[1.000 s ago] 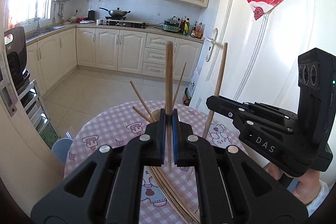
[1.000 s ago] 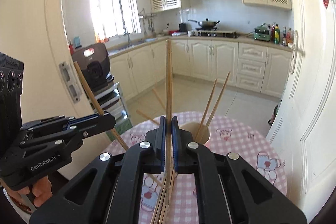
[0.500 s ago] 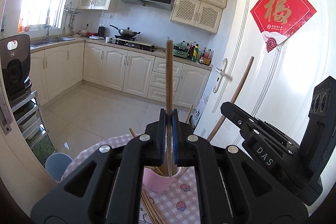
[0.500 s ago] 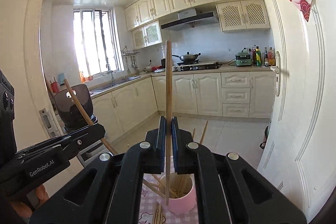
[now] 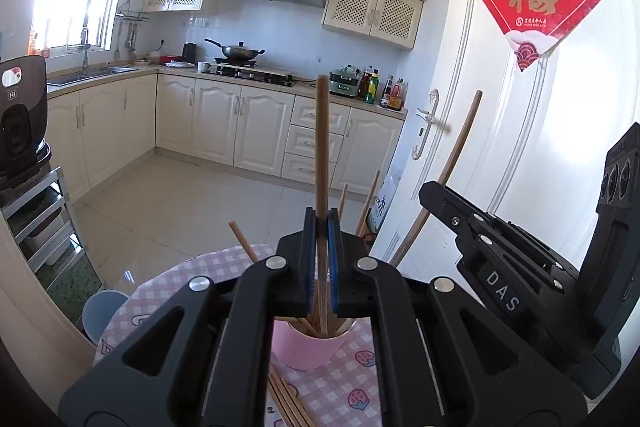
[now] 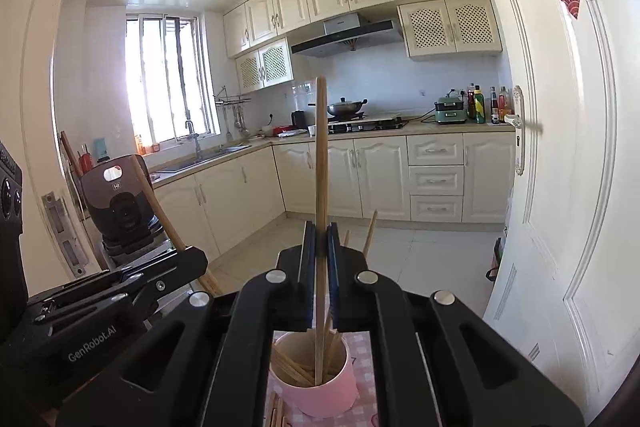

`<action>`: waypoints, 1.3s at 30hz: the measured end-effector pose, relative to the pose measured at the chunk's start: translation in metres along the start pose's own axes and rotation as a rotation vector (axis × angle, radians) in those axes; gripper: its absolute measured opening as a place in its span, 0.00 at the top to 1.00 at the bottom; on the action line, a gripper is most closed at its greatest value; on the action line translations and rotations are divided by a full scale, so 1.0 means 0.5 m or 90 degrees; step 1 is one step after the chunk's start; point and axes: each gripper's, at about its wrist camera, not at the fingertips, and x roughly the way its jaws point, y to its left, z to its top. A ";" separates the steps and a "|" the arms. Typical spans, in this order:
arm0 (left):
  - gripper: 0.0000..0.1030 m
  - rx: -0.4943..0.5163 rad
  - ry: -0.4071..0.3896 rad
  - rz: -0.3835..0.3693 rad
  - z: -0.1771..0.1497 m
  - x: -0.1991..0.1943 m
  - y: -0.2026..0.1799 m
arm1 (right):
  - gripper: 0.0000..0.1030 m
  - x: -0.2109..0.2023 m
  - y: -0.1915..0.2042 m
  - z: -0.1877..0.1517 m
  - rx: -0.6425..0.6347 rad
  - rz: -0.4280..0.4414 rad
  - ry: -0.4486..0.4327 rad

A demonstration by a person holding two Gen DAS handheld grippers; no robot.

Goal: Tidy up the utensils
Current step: 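Lift the left tool's chopstick upright over the pink cup while the right tool carries its own, then open the left tool to drop its chopstick into the cup while the right tool releases its own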

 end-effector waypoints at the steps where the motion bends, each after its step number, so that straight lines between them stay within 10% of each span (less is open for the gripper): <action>1: 0.95 0.005 0.001 0.000 -0.005 0.002 -0.002 | 0.96 0.001 -0.004 -0.005 0.003 0.000 0.004; 36: 0.93 -0.021 0.141 -0.024 -0.083 0.061 0.037 | 0.95 0.038 -0.010 -0.087 0.027 -0.001 0.106; 38: 0.79 -0.028 0.148 -0.028 -0.086 0.060 0.040 | 0.94 0.033 -0.010 -0.087 0.030 -0.005 0.107; 39: 0.54 -0.031 0.146 -0.028 -0.087 0.057 0.040 | 0.93 0.031 -0.010 -0.087 0.030 -0.004 0.107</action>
